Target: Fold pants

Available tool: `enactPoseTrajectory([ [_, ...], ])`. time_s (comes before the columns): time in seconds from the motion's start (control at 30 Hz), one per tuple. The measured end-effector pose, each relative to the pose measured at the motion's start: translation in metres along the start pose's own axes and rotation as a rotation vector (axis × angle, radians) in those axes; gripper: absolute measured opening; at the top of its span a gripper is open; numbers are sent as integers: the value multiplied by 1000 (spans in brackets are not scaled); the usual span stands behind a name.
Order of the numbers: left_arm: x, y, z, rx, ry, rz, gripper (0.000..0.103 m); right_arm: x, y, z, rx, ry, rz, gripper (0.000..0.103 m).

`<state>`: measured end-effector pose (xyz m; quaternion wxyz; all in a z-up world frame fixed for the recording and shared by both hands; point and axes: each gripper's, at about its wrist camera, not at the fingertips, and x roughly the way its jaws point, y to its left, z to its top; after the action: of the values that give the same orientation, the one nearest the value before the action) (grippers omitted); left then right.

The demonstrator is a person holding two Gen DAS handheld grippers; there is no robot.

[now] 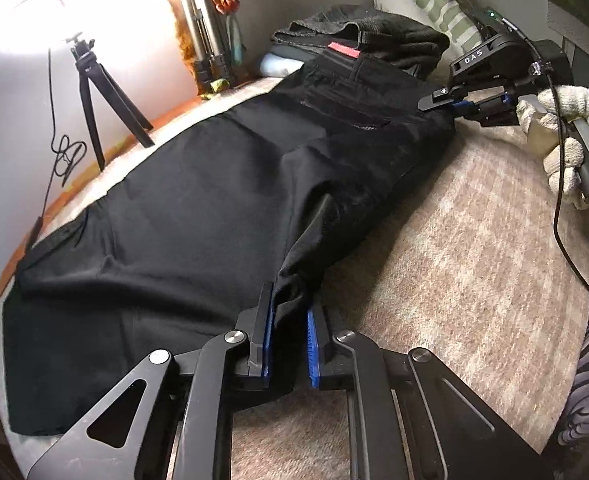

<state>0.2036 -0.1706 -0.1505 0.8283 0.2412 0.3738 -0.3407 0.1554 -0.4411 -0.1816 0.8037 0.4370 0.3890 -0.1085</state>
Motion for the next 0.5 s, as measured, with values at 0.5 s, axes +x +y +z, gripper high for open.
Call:
enactPoseTrajectory([
  [0.5,-48,-41,-16,69,-10,-93,11,-111,14,-49,-211,-96,-50,7],
])
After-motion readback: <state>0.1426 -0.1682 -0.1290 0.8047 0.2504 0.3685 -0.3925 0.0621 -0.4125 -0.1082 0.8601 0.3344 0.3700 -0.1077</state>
